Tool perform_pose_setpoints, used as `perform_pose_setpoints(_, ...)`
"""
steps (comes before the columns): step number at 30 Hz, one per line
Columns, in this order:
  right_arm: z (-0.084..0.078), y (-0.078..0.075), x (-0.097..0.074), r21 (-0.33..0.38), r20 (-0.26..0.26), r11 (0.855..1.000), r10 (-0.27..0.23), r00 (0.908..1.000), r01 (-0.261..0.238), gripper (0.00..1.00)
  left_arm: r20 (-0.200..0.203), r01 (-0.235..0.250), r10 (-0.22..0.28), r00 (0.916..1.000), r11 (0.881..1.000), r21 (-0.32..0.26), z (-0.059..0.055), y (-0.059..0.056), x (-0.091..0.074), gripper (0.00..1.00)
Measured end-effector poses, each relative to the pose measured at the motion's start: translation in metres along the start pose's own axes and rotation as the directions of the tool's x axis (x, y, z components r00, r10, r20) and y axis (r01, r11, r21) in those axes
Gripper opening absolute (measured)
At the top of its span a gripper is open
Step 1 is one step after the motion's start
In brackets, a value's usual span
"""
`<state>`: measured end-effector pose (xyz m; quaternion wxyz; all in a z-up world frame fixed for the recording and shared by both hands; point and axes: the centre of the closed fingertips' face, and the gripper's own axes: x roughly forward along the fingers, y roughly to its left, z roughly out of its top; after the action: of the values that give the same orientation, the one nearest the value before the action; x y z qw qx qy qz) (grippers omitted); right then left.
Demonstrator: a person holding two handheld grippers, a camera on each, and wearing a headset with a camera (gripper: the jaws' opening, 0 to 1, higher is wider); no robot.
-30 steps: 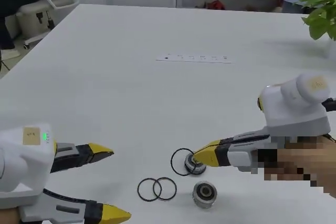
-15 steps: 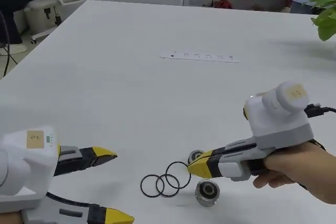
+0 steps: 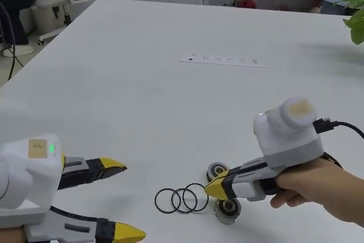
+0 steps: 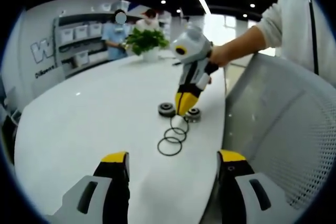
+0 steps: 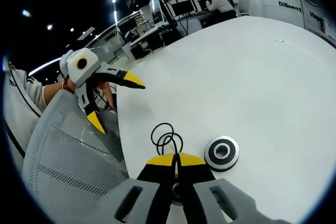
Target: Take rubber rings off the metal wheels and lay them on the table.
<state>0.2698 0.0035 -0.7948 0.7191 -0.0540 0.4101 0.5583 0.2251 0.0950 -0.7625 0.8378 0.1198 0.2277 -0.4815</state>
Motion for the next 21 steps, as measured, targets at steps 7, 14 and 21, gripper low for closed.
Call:
perform_pose_setpoints(7, -0.005, -0.010, 0.000, 0.008, -0.011, 0.999, -0.039, 0.9992, 0.039, 0.00, 0.001, 0.000, 0.000, 1.0000, 1.000, 0.002, 0.003, 0.003, 0.001, 0.69)
perform_pose_setpoints(14, -0.008, -0.016, 0.000, 0.011, -0.022, 0.998, -0.063, 0.9978, 0.063, 0.04, -0.007, 0.008, -0.008, 0.9999, 1.000, 0.011, 0.003, 0.002, 0.003, 0.68)
perform_pose_setpoints(21, -0.009, -0.020, -0.009, 0.008, -0.019, 0.997, -0.075, 0.9970, 0.075, 0.04, -0.009, 0.009, -0.009, 0.9999, 1.000, 0.018, 0.005, 0.005, 0.002, 0.68)
